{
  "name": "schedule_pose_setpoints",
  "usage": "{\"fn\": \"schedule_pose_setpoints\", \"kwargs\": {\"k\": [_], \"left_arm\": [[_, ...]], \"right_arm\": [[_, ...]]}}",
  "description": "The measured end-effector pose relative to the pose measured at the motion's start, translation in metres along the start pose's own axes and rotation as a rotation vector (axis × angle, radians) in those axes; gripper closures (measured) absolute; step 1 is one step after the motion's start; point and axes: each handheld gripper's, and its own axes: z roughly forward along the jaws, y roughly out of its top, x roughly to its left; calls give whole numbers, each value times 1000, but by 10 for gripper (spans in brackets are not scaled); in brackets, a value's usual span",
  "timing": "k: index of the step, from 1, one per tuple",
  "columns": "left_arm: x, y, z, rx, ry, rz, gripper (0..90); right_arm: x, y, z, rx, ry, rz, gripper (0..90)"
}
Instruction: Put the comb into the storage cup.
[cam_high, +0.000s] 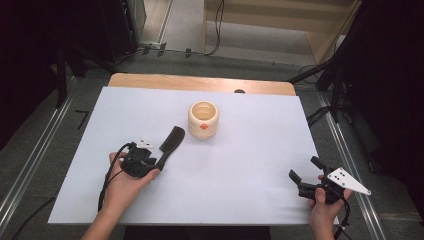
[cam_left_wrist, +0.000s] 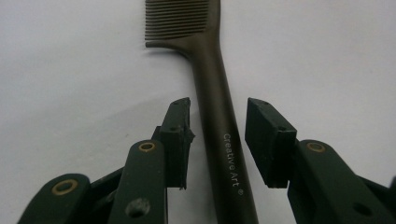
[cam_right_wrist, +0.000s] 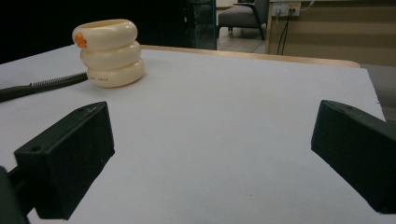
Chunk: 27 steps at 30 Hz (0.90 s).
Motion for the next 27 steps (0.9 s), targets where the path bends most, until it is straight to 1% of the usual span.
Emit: {"fn": "schedule_pose_setpoints", "kwargs": {"k": [1,4,6,7,8,13,15,18,21,23,27], "left_arm": [[-1,0,1,3,9,-1,614],[-2,-2,4,14,25,1,652],[-3,-2,5,10,46,1,679],[-5,-3,5,8,68,9,698],[-5,-3,5,8,68,9,716],[-8,-4,6,0,93,11,725],[-9,-6,6,-13,98,4,727],[-8,-9,6,-39,91,-8,728],[-6,-12,5,-62,79,-11,729],[-5,-15,4,-79,81,-4,729],[-3,-17,3,-94,87,-8,729]], "right_arm": [[0,0,0,0,0,0,0],[0,0,0,0,-1,2,0],[0,0,0,-2,-2,-2,0],[0,0,0,-2,-2,1,0],[0,0,0,-2,-2,1,0],[0,0,0,0,-3,-3,0],[0,0,0,-2,-3,-4,0],[0,0,0,1,-3,-2,0],[0,0,1,0,-3,-6,0],[0,1,1,1,-4,-7,0],[1,1,1,3,-6,-13,0]]}}
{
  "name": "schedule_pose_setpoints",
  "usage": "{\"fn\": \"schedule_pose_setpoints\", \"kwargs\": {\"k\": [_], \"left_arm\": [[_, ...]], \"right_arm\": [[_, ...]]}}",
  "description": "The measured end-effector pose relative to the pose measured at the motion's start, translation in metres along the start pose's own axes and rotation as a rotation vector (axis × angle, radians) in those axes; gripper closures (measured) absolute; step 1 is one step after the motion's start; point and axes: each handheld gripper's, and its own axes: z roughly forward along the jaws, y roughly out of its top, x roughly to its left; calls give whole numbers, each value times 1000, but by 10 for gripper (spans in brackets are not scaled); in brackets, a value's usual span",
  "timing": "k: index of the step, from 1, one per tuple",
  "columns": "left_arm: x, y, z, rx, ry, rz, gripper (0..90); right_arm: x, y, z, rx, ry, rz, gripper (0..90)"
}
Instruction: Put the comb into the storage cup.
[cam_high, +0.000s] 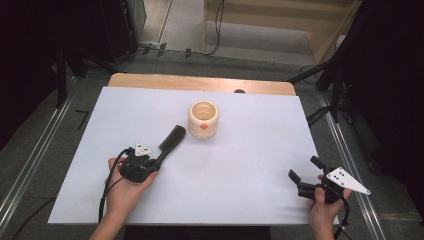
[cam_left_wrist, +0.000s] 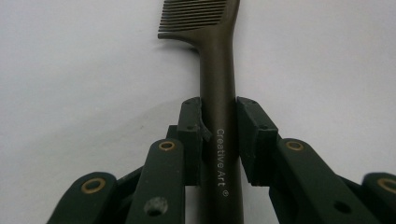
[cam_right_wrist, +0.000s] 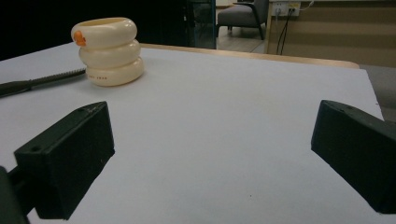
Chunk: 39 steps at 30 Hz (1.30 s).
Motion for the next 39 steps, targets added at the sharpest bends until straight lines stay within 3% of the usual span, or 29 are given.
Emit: {"fn": "schedule_pose_setpoints", "kwargs": {"k": [9,19,23,26,32,39], "left_arm": [[5,-4,-11,-78,5,-15,730],[5,-7,-21,-188,32,-14,729],[3,-7,-27,-243,41,-9,729],[2,-6,-28,-248,42,1,729],[-3,-5,-32,-284,39,4,729],[-8,-4,-37,-330,31,20,729]], "right_arm": [[3,2,1,3,-4,-17,0],[13,11,5,-6,27,-16,0],[26,22,8,-6,50,-22,0],[35,29,11,9,39,-50,0],[46,41,16,9,42,-44,32],[59,50,30,32,103,-49,32]]}}
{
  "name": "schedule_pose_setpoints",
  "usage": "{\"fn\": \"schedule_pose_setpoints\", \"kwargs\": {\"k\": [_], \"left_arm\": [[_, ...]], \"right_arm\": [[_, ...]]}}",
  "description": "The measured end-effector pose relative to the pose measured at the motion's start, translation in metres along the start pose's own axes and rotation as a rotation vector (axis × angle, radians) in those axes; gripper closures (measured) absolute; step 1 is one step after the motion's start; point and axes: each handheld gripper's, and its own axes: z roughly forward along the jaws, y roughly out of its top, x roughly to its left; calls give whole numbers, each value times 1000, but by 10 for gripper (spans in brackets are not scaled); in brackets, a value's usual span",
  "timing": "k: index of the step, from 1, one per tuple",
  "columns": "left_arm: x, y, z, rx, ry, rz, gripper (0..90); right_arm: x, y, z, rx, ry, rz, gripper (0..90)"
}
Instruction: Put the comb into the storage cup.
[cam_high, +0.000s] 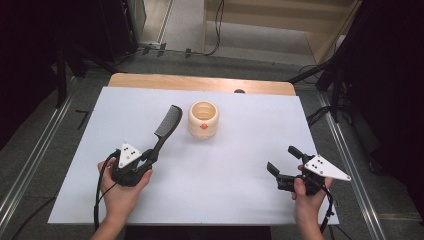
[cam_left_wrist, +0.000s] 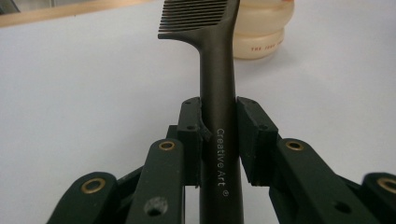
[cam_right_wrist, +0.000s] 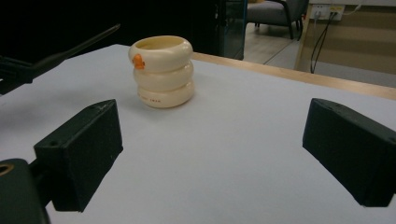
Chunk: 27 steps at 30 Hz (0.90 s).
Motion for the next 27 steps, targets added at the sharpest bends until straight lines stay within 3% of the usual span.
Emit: {"fn": "schedule_pose_setpoints", "kwargs": {"k": [2,5,17,27], "left_arm": [[-2,1,-1,-16,-5,8,729],[-5,1,-3,-36,-12,14,729],[-20,2,-7,-108,-31,59,729],[-30,3,-8,-141,-54,69,729]], "right_arm": [[1,2,2,2,10,-2,30],[7,9,9,-9,69,25,9],[28,24,32,5,123,4,0],[46,34,54,18,198,29,0]]}}
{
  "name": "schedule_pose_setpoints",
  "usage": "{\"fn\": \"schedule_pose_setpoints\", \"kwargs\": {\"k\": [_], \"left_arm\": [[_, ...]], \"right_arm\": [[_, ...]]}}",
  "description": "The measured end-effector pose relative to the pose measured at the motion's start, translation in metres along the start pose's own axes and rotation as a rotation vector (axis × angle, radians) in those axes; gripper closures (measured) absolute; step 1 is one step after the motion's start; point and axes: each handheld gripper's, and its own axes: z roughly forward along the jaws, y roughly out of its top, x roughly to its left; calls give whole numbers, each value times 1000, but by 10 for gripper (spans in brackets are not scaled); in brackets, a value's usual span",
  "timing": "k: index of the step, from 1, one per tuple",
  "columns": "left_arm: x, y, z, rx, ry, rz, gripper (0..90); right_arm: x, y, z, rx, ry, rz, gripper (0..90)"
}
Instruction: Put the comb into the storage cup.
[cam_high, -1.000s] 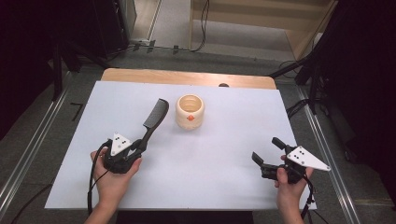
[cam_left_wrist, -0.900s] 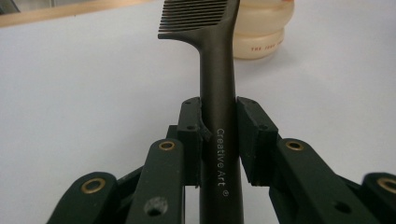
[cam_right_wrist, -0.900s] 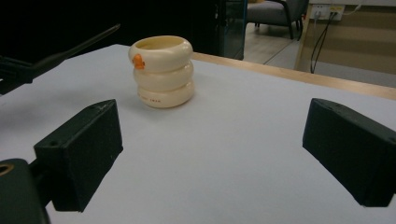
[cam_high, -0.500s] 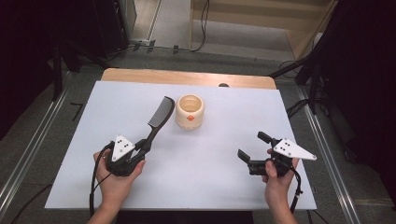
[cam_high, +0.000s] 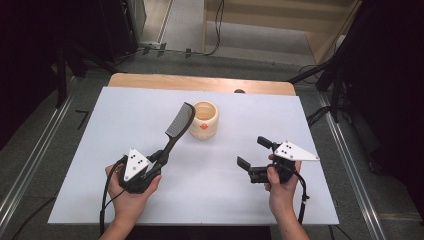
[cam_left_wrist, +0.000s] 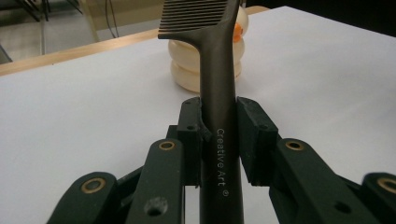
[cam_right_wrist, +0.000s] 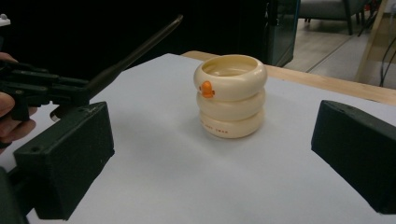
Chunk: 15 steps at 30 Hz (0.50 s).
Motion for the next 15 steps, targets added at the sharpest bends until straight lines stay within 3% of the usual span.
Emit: {"fn": "schedule_pose_setpoints", "kwargs": {"k": [15], "left_arm": [[-22,-1,6,-13,-46,42,729]], "right_arm": [[11,5,27,2,59,81,0]]}}
